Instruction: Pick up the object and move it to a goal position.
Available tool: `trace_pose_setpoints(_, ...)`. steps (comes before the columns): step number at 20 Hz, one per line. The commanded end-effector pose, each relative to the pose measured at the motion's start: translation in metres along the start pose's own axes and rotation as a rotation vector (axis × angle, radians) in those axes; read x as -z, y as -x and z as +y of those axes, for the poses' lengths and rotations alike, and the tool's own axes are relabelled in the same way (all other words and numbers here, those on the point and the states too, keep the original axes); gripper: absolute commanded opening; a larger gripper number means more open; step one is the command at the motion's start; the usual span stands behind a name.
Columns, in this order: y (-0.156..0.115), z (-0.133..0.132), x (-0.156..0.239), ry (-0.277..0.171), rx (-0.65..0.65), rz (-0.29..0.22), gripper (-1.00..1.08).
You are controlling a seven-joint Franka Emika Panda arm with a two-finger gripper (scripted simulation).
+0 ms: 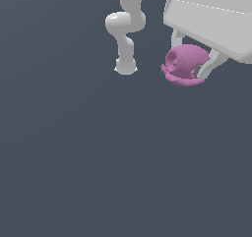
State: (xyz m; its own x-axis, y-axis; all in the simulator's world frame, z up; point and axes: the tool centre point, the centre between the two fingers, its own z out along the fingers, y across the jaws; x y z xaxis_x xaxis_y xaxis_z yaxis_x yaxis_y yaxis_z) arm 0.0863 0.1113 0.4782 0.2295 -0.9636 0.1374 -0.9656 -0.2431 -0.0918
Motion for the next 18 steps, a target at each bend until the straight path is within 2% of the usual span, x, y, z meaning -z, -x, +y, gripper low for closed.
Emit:
trace_pose_setpoints(1,0.002,-0.003,0.009,0.0,-0.015,0.004,-1.0)
trace_pose_setpoints(18,0.008,-0.012,0.029,-0.001,-0.048,0.011,-1.0)
